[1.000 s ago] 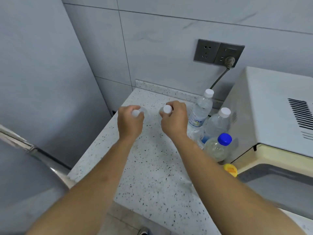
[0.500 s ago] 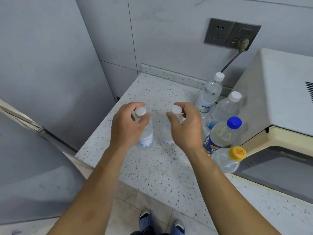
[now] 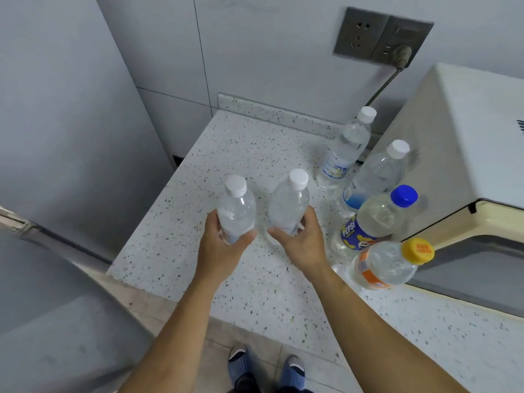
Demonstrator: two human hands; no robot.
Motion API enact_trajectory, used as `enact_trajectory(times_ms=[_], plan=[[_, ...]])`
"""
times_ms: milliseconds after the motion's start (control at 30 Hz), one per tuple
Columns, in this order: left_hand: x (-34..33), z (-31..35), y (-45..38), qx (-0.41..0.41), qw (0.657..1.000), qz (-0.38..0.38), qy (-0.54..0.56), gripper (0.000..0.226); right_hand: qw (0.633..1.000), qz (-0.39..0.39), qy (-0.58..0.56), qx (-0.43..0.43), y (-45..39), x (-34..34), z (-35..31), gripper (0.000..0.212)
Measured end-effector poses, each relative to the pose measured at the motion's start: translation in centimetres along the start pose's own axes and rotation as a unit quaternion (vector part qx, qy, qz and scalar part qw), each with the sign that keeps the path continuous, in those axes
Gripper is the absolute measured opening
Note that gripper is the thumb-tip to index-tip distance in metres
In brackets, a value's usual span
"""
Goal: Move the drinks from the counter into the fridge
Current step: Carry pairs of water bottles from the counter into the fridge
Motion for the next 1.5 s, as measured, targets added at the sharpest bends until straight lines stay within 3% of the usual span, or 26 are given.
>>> enact_trajectory(times_ms=[233,367,433,500,567,633,733,900,1200,1267,1400,1500], plan=[[1.4,-0.6,2.0,0.011,0.998,0.027,0.054,0.052,0.998,0.008,-0.067,-0.002,2.4,0.3,0.5,0.058],[3.0,-1.4,4.9,0.017,0.991,-0.004,0.133,0.06,0.984,-0.035,-0.164,-0.059,5.0,1.0,1.0,0.044],[3.3,-1.8,6.6,0.048,0.973,-0.024,0.226,0.071,0.957,-0.083,-0.256,-0.108,6.4,1.3,1.3,0.042],[3.3,-1.8,8.9,0.093,0.947,-0.03,0.305,0.068,0.911,-0.123,-0.351,-0.178,8.0,1.8,1.7,0.055],[2.8,-1.9,11.6,0.143,0.929,-0.025,0.34,0.064,0.875,-0.147,-0.394,-0.242,9.7,2.4,2.5,0.059],[1.9,-1.9,14.4,0.175,0.918,-0.017,0.356,0.059,0.859,-0.168,-0.402,-0.267,11.1,3.1,3.5,0.049],[0.4,-2.3,18.6,0.206,0.908,0.003,0.366,0.05,0.852,-0.2,-0.391,-0.284,13.1,4.0,5.0,0.054],[-0.9,-5.0,26.0,0.262,0.886,0.032,0.381,0.048,0.843,-0.28,-0.343,-0.304,17.8,4.2,6.7,0.096],[3.6,-8.8,36.8,0.291,0.888,0.116,0.338,0.062,0.82,-0.395,-0.218,-0.351,28.0,-0.9,8.5,0.077],[5.3,-9.7,39.0,0.295,0.875,0.157,0.35,0.062,0.814,-0.425,-0.186,-0.35,30.0,-2.8,8.6,0.078],[9.1,-12.0,43.4,0.304,0.841,0.236,0.381,0.063,0.795,-0.491,-0.131,-0.332,34.1,-7.4,8.4,0.1],[12.6,-14.0,46.6,0.31,0.816,0.289,0.393,0.066,0.78,-0.523,-0.095,-0.33,37.3,-11.6,8.5,0.079]])
Point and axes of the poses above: each hand's wrist, its own y-axis away from the middle knuckle, its own x-axis out of the back of the hand, z = x × y, the point moved 5 cm from there along -y, towards the middle knuckle, and after that the axes turned 8 degrees about -y, right-handed, at the moved point
